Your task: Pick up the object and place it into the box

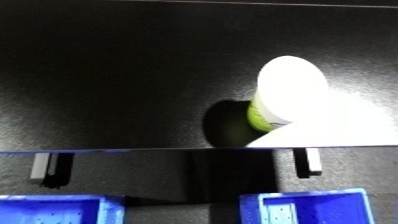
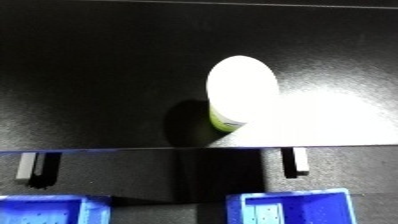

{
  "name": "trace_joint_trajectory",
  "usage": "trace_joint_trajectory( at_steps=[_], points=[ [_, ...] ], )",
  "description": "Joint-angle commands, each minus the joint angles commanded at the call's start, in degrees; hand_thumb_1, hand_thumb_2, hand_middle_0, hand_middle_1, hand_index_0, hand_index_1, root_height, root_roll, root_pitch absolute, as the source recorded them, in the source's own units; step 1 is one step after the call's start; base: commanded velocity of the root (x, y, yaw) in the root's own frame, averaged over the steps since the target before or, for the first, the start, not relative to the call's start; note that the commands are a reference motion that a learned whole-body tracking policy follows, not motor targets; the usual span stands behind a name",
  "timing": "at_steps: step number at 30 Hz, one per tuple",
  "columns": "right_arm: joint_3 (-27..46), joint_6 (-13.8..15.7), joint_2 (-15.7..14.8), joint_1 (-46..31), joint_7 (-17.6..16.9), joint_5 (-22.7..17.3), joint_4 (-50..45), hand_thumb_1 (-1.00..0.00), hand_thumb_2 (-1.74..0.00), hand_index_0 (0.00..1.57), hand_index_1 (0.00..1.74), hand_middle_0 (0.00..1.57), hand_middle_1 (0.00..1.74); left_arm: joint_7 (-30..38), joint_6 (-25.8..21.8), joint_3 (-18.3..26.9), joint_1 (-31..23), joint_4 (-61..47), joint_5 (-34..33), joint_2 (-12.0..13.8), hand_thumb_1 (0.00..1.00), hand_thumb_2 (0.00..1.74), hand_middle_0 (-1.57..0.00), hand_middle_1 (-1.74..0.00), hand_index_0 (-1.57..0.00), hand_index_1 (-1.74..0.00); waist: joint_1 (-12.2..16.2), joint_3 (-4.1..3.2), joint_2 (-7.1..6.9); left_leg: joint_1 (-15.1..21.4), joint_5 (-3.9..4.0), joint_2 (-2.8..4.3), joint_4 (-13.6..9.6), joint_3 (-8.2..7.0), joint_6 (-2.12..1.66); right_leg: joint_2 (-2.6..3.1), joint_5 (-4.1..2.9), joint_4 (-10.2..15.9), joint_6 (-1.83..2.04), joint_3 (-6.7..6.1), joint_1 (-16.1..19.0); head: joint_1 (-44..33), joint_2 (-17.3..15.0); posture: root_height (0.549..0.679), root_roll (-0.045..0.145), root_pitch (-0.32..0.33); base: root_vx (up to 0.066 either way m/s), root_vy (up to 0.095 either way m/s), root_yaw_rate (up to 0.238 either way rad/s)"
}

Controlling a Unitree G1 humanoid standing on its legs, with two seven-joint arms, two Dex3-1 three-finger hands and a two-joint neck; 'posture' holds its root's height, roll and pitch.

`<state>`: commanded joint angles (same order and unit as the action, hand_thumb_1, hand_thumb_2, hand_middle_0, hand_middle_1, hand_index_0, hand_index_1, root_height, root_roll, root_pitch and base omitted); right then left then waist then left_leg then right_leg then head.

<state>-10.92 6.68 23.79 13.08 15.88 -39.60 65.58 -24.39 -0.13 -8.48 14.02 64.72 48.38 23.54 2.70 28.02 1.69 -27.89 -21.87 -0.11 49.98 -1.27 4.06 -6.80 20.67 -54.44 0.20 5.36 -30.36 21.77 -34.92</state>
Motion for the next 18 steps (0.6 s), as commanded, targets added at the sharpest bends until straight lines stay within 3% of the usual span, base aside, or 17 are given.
trace_joint_trajectory(
  at_steps=[5,9,13,18],
  points=[
    [-0.29,0.39,0.3,0.49,0.66,1.28,-0.52,0.0,0.0,0.0,0.0,0.0,0.0,1.02,-0.93,-0.06,-0.62,0.0,0.22,-0.39,0.0,0.0,0.0,0.0,0.0,0.0,0.15,-0.13,0.21,0.33,-0.31,0.17,0.2,-0.21,0.03,0.07,0.22,-0.18,-0.3,-0.15,0.27,3.51,-0.18,0.613,0.032,-0.012,0.006,0.011,-0.06],
    [-1.38,-1.12,1.15,0.69,4.0,3.23,-3.53,0.0,0.0,0.0,0.0,0.0,0.0,2.53,-2.05,0.14,-1.29,-0.86,-0.1,-0.39,0.0,0.0,0.0,0.0,0.0,0.0,0.28,-0.02,0.26,0.8,-0.25,0.18,-0.16,-0.28,-0.15,0.1,0.32,0.18,-0.58,-0.24,0.8,4.12,-0.06,0.615,0.035,-0.013,0.002,0.0,-0.013],
    [-3.55,-6.67,2.82,-0.09,10.15,3.14,-12.59,0.0,0.0,0.0,0.0,0.0,0.0,5.07,-2.89,0.56,-2.43,-3.76,-0.4,0.17,0.0,0.0,0.0,0.0,0.0,0.0,0.49,0.38,-0.11,0.97,-0.02,0.15,-0.59,-0.22,-0.38,0.16,0.34,0.64,-0.79,-0.21,1.15,2.88,0.42,0.616,0.037,-0.011,-0.016,-0.014,-0.001],
    [-5.19,-14.75,6.22,-5.43,16.82,0.41,-32.87,0.0,0.0,0.0,0.0,0.0,0.0,6.08,-1.87,1.11,-5.26,-8.19,0.88,1.61,0.0,0.0,0.0,0.0,0.0,0.0,1.31,0.72,-1.29,0.79,0.24,0.55,-0.93,-0.04,-0.44,0.24,0.34,0.97,-0.78,-0.08,1.15,-0.58,0.5,0.617,0.035,-0.004,-0.019,-0.024,-0.04]
  ],
)
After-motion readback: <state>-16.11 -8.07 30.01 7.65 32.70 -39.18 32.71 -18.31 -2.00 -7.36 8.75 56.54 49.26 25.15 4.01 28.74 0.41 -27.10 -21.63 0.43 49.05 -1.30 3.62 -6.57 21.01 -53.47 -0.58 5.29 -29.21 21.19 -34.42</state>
